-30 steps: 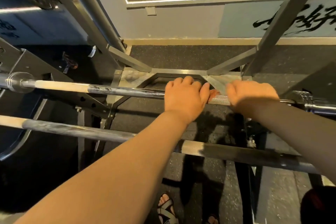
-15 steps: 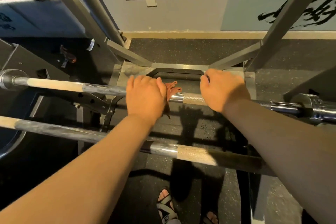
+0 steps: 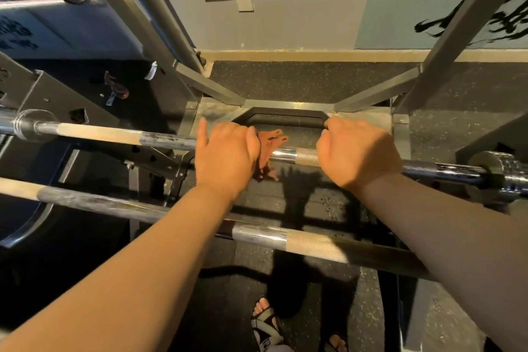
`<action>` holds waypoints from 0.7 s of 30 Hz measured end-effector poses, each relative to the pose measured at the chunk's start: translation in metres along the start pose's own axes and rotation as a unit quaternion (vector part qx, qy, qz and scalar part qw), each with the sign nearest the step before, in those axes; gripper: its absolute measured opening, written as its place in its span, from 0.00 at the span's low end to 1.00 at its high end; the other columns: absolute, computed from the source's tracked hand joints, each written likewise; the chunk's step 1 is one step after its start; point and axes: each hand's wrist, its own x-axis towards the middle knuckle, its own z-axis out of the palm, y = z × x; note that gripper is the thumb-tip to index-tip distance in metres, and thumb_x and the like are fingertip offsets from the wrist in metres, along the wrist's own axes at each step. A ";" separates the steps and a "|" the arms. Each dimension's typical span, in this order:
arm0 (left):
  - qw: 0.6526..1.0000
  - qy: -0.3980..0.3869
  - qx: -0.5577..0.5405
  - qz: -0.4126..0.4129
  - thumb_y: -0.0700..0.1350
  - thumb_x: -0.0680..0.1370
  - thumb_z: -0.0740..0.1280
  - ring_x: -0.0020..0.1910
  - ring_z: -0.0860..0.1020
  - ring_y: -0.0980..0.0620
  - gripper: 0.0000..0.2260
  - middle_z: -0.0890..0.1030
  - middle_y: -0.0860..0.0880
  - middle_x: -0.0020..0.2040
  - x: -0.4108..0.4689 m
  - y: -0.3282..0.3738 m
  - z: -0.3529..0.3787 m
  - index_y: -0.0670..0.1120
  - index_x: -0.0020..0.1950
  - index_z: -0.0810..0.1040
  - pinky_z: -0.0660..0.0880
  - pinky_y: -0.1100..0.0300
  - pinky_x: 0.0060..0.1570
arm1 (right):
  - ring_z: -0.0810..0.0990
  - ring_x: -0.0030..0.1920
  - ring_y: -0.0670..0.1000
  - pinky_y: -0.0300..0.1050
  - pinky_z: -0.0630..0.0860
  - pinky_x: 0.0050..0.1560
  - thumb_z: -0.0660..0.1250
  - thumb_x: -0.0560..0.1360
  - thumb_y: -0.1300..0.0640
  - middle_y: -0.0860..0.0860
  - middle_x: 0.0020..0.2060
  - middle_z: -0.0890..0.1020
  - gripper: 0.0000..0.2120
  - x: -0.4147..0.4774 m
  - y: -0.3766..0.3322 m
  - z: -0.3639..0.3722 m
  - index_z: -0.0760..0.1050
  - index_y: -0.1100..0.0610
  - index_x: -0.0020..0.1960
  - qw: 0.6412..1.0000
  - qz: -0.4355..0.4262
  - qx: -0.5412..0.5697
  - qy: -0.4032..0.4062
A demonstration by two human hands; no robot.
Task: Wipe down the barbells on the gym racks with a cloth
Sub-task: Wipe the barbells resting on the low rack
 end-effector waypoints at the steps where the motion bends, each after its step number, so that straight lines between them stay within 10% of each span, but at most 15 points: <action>1: 0.999 -0.003 -0.001 -0.046 0.51 0.83 0.48 0.55 0.77 0.48 0.18 0.79 0.51 0.46 0.006 0.004 -0.001 0.50 0.44 0.75 0.54 0.41 0.78 | 0.81 0.47 0.57 0.51 0.76 0.46 0.51 0.82 0.50 0.54 0.46 0.82 0.17 0.000 0.000 -0.001 0.77 0.55 0.54 1.000 -0.002 -0.009 0.002; 5: 0.998 -0.032 0.044 -0.018 0.56 0.84 0.50 0.53 0.77 0.43 0.18 0.80 0.48 0.46 0.000 0.060 0.006 0.51 0.47 0.76 0.67 0.40 0.65 | 0.81 0.49 0.56 0.52 0.77 0.49 0.52 0.81 0.50 0.53 0.47 0.83 0.17 0.001 -0.002 -0.001 0.77 0.55 0.55 1.000 0.003 -0.007 -0.012; 12: 0.991 0.017 -0.032 0.126 0.53 0.85 0.48 0.60 0.75 0.48 0.21 0.80 0.50 0.52 -0.013 0.043 0.016 0.50 0.55 0.80 0.57 0.44 0.77 | 0.80 0.43 0.59 0.51 0.77 0.43 0.51 0.80 0.48 0.55 0.41 0.83 0.20 -0.004 -0.002 0.004 0.79 0.57 0.51 1.000 0.001 -0.008 0.017; 21: 0.998 0.025 0.027 -0.051 0.52 0.84 0.50 0.55 0.77 0.43 0.21 0.81 0.47 0.45 0.007 0.031 0.003 0.48 0.46 0.80 0.64 0.41 0.71 | 0.82 0.42 0.58 0.51 0.78 0.43 0.52 0.80 0.50 0.55 0.41 0.83 0.18 -0.003 -0.005 -0.006 0.78 0.56 0.50 1.000 0.011 -0.013 -0.018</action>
